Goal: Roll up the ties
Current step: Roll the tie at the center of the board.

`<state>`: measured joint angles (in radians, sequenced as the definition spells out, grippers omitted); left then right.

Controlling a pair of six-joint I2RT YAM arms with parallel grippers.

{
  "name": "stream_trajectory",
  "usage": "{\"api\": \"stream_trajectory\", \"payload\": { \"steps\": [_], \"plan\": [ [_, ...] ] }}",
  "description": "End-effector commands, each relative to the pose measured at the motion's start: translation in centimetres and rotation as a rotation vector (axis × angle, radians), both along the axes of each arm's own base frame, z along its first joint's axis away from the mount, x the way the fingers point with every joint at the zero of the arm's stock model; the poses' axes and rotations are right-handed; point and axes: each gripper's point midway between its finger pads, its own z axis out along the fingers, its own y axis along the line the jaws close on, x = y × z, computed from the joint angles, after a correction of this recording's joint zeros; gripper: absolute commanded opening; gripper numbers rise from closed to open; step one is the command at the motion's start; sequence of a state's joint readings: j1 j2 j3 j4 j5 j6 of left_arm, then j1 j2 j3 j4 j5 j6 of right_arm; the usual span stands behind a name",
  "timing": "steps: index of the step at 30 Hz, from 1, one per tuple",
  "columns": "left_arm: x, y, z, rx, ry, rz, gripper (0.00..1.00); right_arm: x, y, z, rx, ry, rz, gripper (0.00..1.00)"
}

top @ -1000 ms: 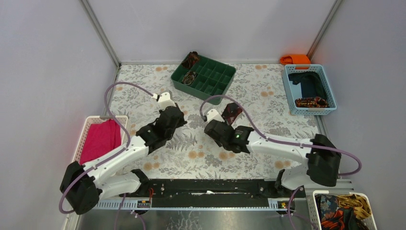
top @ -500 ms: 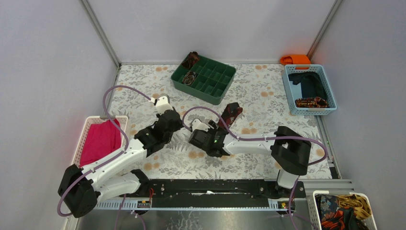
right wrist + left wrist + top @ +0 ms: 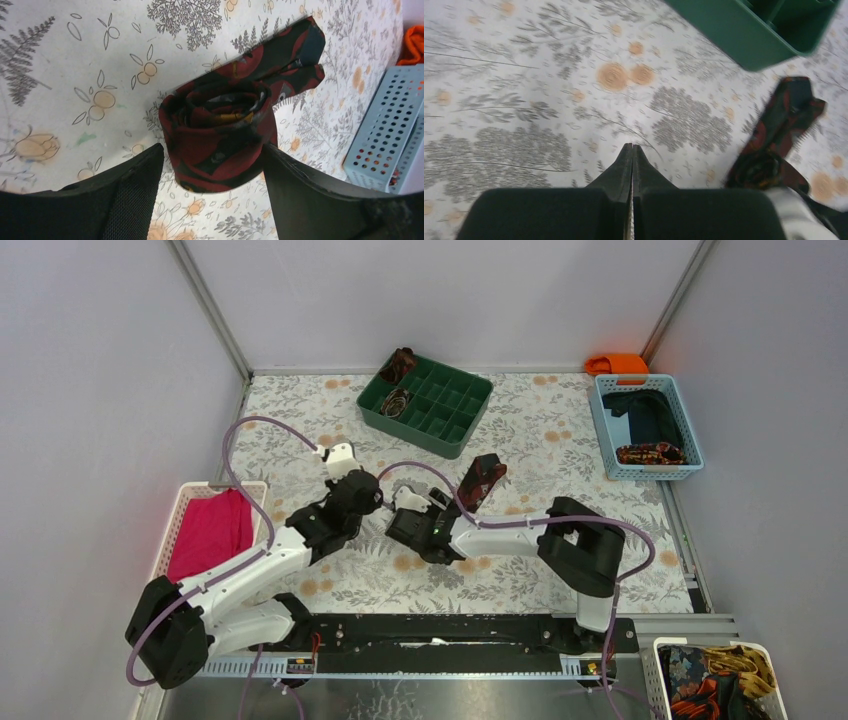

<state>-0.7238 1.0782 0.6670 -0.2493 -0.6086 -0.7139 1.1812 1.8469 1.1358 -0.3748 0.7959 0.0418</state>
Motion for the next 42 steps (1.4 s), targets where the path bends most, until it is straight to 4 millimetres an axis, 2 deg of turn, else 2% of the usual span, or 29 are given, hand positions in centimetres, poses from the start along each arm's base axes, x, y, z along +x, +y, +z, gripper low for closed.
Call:
{"api": "stream_trajectory", "payload": {
  "steps": [1,13,17,22,25,31,35,38,42],
  "plan": [
    [0.4,-1.4,0.8,-0.045,-0.03,-0.035,0.0,1.6,0.6,-0.5,-0.033,-0.006,0.004,0.79],
    [0.6,-0.8,1.5,-0.014,-0.05,-0.016,0.0,3.7,-1.3,-3.4,-0.012,0.093,-0.07,0.78],
    [0.7,0.1,2.8,0.0,-0.075,0.02,0.0,3.9,-1.4,-4.4,0.028,0.155,-0.108,0.65],
    [0.4,1.4,4.9,-0.005,-0.107,0.062,0.0,3.9,-0.8,-4.6,0.088,0.216,-0.119,0.52],
    [0.1,1.8,5.3,-0.014,-0.112,0.062,0.0,3.0,0.5,-4.4,0.143,0.29,-0.104,0.48],
    [-0.4,2.3,6.4,-0.005,-0.109,0.054,0.0,-0.2,5.7,-2.8,0.375,0.525,-0.05,0.47],
    [-0.5,2.3,7.0,0.0,-0.11,0.038,0.0,-2.2,8.2,-2.6,0.456,0.675,-0.055,0.46],
    [-0.4,2.2,7.4,0.004,-0.113,0.024,0.0,-3.4,9.9,-2.8,0.513,0.782,-0.055,0.47],
    [-0.4,1.8,7.1,0.011,-0.1,0.0,0.0,-3.8,10.9,-4.4,0.552,0.916,-0.077,0.46]
  ]
}}
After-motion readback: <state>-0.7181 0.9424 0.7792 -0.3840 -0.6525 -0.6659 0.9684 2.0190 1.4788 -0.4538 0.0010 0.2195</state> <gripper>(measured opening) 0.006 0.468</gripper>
